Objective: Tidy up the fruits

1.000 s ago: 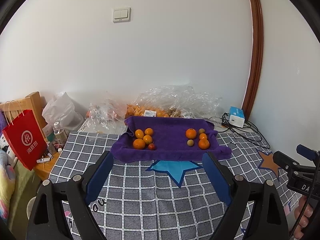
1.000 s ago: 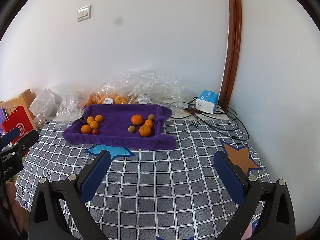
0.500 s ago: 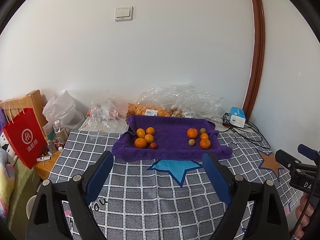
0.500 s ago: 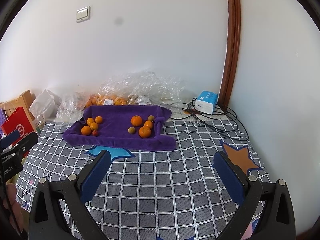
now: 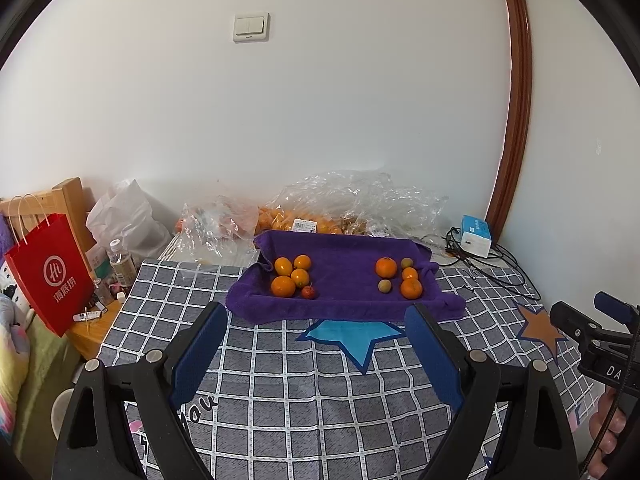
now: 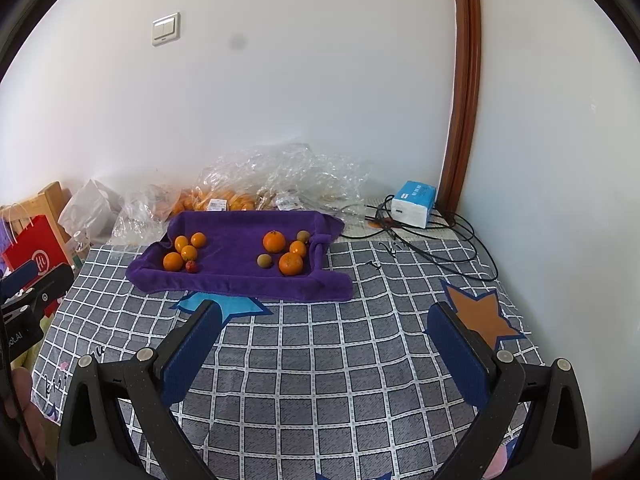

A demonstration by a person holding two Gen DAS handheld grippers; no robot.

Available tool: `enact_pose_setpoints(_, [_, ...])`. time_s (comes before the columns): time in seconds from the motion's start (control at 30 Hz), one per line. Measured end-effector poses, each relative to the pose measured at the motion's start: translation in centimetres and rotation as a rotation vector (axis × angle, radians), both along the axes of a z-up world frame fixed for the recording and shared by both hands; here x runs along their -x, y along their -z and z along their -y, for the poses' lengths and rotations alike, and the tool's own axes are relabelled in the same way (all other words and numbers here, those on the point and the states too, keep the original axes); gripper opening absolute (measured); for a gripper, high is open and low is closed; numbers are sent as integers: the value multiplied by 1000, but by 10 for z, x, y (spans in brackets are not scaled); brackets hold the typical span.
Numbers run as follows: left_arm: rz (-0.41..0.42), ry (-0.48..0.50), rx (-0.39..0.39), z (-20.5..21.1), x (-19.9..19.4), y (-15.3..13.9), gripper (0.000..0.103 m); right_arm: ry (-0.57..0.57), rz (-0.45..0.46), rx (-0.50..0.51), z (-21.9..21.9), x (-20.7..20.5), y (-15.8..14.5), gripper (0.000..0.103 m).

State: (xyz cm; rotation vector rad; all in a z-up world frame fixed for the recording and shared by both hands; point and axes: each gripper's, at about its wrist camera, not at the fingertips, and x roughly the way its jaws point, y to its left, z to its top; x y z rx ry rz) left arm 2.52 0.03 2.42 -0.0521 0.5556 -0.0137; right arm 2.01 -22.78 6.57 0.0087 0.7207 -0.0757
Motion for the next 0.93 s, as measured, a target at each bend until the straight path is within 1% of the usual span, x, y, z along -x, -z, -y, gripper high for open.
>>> enact_pose_setpoints(0.37, [0,1,3,-2,0,0,90,9,-7,-2,2,1,2,101])
enact_pose_setpoints(0.93, [5,1,-3,3,-1,-1,91,7,13,9,0,2,-3,101])
